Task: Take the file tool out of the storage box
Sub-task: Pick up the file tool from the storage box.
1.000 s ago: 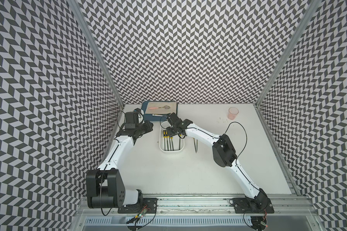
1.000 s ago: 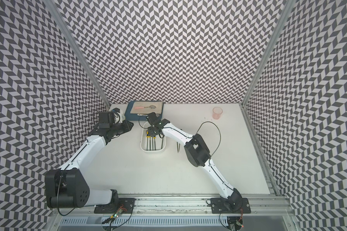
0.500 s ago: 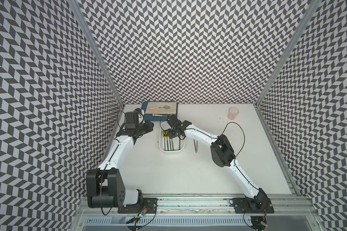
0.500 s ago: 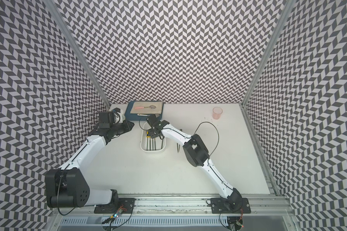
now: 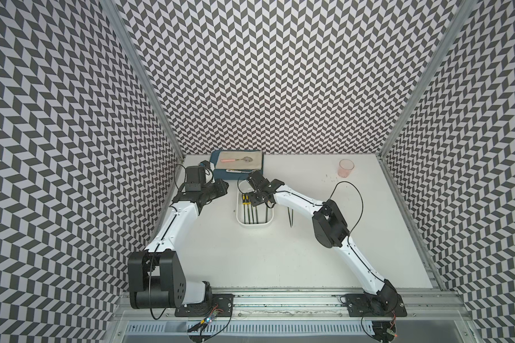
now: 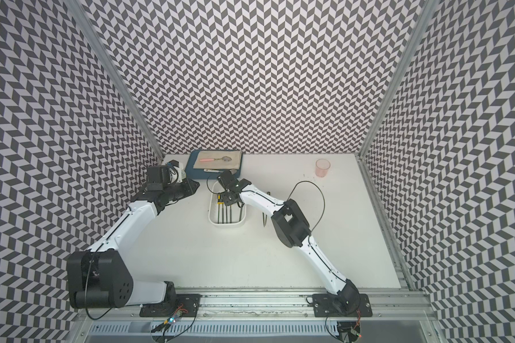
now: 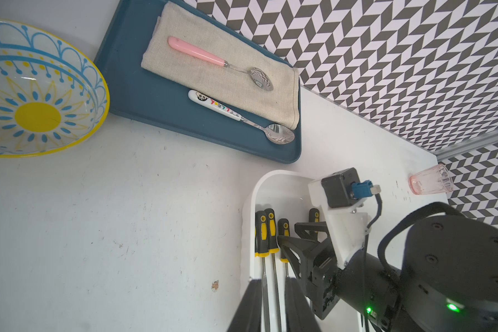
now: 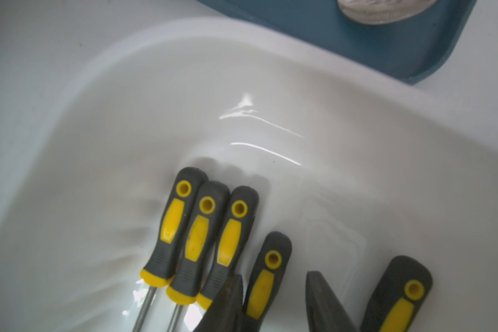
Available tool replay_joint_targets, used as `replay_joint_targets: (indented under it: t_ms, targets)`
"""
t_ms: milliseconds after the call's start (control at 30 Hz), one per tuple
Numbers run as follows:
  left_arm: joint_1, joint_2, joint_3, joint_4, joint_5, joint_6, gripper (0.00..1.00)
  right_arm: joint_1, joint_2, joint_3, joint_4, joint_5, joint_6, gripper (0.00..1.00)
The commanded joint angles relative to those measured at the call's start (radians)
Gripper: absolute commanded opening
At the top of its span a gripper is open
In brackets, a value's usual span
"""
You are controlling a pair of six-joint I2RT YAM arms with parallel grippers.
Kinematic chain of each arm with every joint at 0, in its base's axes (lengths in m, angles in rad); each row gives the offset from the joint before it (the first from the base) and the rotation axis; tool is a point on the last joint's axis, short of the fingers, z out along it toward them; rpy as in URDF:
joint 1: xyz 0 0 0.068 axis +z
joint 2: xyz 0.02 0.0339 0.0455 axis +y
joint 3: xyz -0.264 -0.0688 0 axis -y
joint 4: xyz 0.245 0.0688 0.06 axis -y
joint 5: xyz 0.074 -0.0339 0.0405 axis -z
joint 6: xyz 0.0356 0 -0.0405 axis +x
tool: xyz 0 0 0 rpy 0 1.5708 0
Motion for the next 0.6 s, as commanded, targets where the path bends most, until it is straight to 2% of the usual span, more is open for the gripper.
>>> replay_joint_targets:
  t_ms: [0,200,567]
  targets:
    - [0.008,0.004,-0.010,0.028,0.014,-0.006,0.20,0.007,-0.018,-0.022,0.011,0.016,-0.008,0.40]
    - [0.008,0.002,-0.012,0.026,0.011,-0.005,0.20,0.007,-0.010,-0.014,0.014,-0.009,-0.013,0.39]
    - [0.008,0.001,-0.012,0.025,0.011,-0.005,0.20,0.007,-0.003,-0.016,0.018,-0.013,0.007,0.15]
